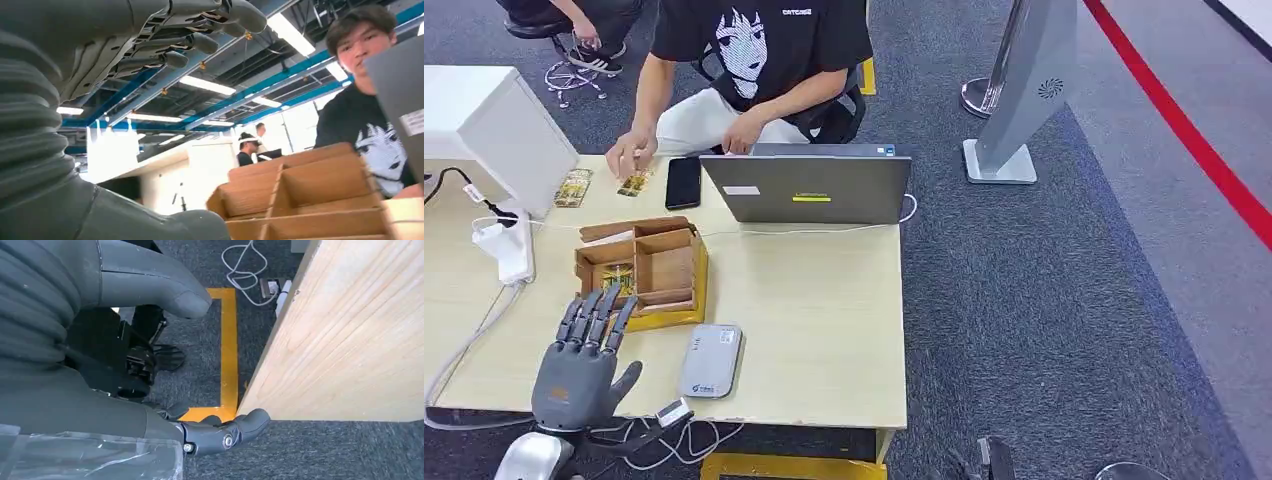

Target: Pass the card to the sensor for recognition and then transmit it.

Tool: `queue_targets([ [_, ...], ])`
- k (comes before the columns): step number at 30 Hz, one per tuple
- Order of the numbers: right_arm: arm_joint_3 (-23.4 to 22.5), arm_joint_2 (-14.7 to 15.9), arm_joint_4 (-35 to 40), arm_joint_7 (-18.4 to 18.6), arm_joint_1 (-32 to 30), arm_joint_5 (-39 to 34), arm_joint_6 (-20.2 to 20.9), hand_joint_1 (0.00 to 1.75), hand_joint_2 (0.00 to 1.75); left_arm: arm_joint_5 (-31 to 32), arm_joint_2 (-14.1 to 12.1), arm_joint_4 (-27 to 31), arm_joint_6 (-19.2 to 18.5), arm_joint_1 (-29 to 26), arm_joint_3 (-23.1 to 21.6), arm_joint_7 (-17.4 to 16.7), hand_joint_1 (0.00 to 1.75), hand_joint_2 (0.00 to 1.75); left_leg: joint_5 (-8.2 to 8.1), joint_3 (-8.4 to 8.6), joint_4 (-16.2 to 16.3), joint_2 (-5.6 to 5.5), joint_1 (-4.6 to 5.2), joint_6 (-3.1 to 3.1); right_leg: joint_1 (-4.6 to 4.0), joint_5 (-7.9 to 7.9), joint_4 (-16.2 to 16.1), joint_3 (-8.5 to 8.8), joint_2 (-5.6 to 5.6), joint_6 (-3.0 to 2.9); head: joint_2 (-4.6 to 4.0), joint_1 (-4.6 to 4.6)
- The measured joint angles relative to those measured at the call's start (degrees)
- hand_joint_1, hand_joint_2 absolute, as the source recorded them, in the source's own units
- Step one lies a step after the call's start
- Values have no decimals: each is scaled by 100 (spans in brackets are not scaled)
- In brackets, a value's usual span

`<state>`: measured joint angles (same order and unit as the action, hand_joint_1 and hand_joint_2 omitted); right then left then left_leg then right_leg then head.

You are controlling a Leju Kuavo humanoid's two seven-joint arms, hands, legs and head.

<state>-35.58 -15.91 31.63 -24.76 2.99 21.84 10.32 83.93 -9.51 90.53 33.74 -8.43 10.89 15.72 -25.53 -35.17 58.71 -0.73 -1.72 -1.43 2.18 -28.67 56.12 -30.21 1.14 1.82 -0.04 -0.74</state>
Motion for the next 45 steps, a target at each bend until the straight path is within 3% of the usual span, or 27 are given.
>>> queue_targets([
  [9,-31,0,-2,-70,-3,35,61,0,175,26,-52,-451,81,8,577,105,0,175,0,0,0,-6,1,0,1,0,-1,1,-2,0,0,0],
  [16,-31,0,-22,-85,0,87,94,0,175,-15,-223,-1096,105,341,979,129,0,175,2,0,0,-8,-1,-3,-1,0,1,3,-5,0,0,0],
  [28,-31,0,-26,-85,2,94,92,0,175,-39,-304,-1499,64,527,1103,142,0,175,2,-1,0,-9,1,-3,0,0,0,1,-7,0,0,0],
  [38,-17,0,-140,-85,81,96,41,0,175,-26,-424,-2337,-15,1176,1106,31,0,175,4,-1,0,-12,-2,-5,-2,1,1,4,-9,-1,0,0],
  [45,9,0,-195,-85,110,74,-2,0,175,35,-441,-2562,-103,1454,1103,-136,0,175,4,-1,1,-12,-1,-5,-2,1,1,1,-9,-1,0,0],
])
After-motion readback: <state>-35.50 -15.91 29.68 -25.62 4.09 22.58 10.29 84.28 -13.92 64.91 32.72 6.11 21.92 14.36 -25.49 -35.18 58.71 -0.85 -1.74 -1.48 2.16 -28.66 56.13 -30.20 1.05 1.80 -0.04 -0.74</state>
